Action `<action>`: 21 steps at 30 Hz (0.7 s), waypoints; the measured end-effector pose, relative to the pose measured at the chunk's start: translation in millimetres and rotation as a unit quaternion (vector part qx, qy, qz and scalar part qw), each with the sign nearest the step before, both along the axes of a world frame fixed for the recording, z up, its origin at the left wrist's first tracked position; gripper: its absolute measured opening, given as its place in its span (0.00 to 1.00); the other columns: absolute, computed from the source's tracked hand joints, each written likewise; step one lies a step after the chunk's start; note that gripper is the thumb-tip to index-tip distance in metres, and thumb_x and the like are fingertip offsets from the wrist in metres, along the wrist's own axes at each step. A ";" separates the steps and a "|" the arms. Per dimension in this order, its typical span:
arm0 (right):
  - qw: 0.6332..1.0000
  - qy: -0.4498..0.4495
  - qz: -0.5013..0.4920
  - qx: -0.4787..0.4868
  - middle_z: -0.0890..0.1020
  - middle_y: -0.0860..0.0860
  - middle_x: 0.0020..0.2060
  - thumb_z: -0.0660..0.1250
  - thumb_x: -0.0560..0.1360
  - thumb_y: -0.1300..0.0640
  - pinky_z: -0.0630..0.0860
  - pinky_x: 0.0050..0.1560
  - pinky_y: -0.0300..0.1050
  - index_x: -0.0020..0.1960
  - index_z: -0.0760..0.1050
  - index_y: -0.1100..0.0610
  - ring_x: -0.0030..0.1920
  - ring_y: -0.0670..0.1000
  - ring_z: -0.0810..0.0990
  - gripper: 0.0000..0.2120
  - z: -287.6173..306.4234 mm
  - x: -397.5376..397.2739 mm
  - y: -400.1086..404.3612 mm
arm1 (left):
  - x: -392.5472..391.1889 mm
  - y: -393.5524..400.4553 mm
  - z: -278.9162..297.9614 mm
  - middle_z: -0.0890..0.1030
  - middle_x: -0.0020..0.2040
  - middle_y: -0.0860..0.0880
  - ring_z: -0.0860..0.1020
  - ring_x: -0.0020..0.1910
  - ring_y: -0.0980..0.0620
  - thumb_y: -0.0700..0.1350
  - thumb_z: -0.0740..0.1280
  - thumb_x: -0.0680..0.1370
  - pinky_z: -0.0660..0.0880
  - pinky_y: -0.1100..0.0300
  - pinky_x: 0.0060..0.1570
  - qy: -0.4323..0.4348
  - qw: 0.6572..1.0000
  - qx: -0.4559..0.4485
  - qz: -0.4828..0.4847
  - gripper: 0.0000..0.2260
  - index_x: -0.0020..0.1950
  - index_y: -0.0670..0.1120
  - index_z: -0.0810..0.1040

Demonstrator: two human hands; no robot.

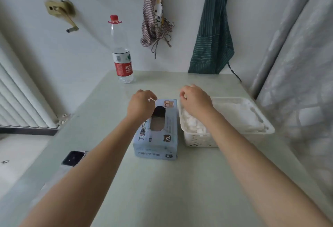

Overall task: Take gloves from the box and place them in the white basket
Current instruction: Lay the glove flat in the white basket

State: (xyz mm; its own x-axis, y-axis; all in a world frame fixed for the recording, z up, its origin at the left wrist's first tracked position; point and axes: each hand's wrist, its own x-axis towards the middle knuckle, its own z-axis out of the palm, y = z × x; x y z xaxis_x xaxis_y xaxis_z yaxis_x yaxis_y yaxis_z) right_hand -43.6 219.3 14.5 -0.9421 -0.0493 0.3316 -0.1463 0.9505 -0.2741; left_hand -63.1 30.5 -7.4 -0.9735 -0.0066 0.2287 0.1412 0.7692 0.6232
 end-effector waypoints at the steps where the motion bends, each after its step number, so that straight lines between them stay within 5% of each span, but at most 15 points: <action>1: 0.999 -0.034 0.022 -0.011 0.76 0.52 0.47 0.60 0.78 0.60 0.73 0.43 0.47 0.50 0.78 0.58 0.46 0.54 0.75 0.08 -2.4 -1.3 -17.0 | 2.3 -9.2 -6.7 0.75 0.57 0.46 0.77 0.52 0.46 0.39 0.61 0.78 0.69 0.59 0.47 -0.010 1.000 0.006 0.010 0.12 0.54 0.49 0.82; 4: 0.991 -0.116 0.057 0.020 0.81 0.59 0.45 0.60 0.75 0.63 0.79 0.45 0.52 0.47 0.80 0.63 0.47 0.60 0.80 0.10 -16.4 -5.8 -62.5 | 8.1 -26.6 -30.1 0.73 0.61 0.44 0.77 0.54 0.44 0.42 0.61 0.81 0.70 0.58 0.50 -0.029 0.999 0.018 0.018 0.11 0.60 0.48 0.79; 8: 0.961 -0.237 0.033 0.142 0.77 0.56 0.42 0.61 0.74 0.64 0.71 0.32 0.43 0.46 0.76 0.62 0.38 0.55 0.77 0.05 -35.1 -3.1 -91.6 | 13.0 -30.1 -60.5 0.72 0.60 0.44 0.76 0.50 0.45 0.44 0.56 0.82 0.70 0.57 0.49 -0.059 0.995 0.078 -0.001 0.13 0.64 0.50 0.75; 12: 0.963 -0.178 0.017 0.203 0.68 0.51 0.34 0.63 0.72 0.68 0.69 0.34 0.45 0.40 0.67 0.58 0.35 0.52 0.70 0.08 -47.6 3.5 -96.5 | 13.0 -30.7 -70.2 0.73 0.56 0.46 0.75 0.45 0.49 0.45 0.56 0.82 0.70 0.57 0.47 -0.051 0.989 0.138 0.001 0.12 0.62 0.52 0.76; 16: 0.977 -0.143 0.000 0.160 0.70 0.51 0.33 0.62 0.73 0.67 0.67 0.35 0.44 0.40 0.72 0.57 0.38 0.54 0.71 0.07 -52.6 7.3 -94.8 | 12.2 -30.6 -73.4 0.73 0.55 0.46 0.75 0.45 0.49 0.46 0.57 0.82 0.72 0.56 0.48 -0.051 0.986 0.156 0.008 0.12 0.61 0.54 0.76; 21: 0.997 -0.048 -0.032 -0.045 0.78 0.51 0.41 0.61 0.79 0.59 0.67 0.38 0.45 0.45 0.75 0.58 0.41 0.53 0.74 0.07 -64.3 17.9 -91.4 | 12.1 -29.2 -74.3 0.73 0.56 0.47 0.75 0.45 0.49 0.46 0.57 0.82 0.69 0.58 0.46 -0.046 0.986 0.159 0.019 0.12 0.61 0.54 0.76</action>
